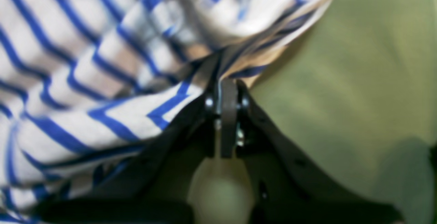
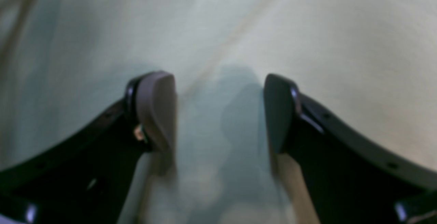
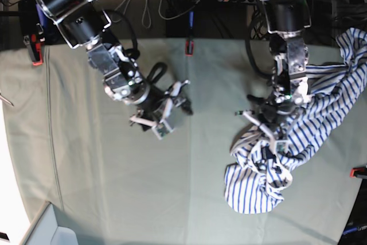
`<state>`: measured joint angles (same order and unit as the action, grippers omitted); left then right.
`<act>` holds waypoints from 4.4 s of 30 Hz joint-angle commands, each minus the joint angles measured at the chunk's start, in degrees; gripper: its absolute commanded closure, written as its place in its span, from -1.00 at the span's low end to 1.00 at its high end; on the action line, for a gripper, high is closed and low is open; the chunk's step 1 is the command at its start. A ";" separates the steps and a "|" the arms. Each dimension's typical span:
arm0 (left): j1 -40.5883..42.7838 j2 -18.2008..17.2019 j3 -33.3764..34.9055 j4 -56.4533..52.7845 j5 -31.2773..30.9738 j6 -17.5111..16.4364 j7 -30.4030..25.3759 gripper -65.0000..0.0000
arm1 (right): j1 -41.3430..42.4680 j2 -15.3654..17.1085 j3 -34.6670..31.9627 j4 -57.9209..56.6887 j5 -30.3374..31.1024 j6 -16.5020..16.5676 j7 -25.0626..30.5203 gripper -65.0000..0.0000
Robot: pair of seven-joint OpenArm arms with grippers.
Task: Layout the t-shirt on the table in an organized manner, then fold the t-shirt properly
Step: 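Grasp the bunched shirt with the left gripper, then lift the shirt with the left gripper and spread it across the table, then grasp the shirt hem with the right gripper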
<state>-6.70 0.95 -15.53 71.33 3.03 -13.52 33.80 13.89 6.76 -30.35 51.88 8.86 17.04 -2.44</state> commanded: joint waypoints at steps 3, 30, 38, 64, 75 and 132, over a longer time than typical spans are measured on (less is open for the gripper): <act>1.47 2.96 4.76 6.69 -0.87 -0.94 -1.32 1.00 | 1.19 0.14 7.54 1.09 0.24 0.24 1.51 -0.28; -0.47 6.92 51.71 5.90 -0.61 -0.94 -1.23 0.69 | -1.45 8.14 29.51 11.38 0.15 0.24 1.43 -0.28; 4.02 2.26 51.44 16.63 -0.96 -0.94 -1.76 0.23 | -1.71 7.87 29.43 11.11 0.15 0.24 1.43 -0.29; 27.58 -3.90 -11.59 33.77 -16.35 -1.38 -1.32 0.22 | 12.88 1.28 2.88 -7.09 0.06 0.50 -4.55 -0.29; 29.16 -3.90 -19.50 33.59 -19.33 -1.47 -1.32 0.22 | 19.74 -1.80 2.70 -20.89 0.06 0.50 -4.46 -0.28; 18.87 -0.56 -15.28 19.61 -18.90 -1.03 -1.32 0.02 | 23.52 10.95 38.66 -12.45 0.06 -7.15 -4.55 1.00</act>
<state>12.47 0.54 -30.96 90.06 -15.38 -14.06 33.34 35.18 17.02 8.21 38.52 8.54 10.46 -8.97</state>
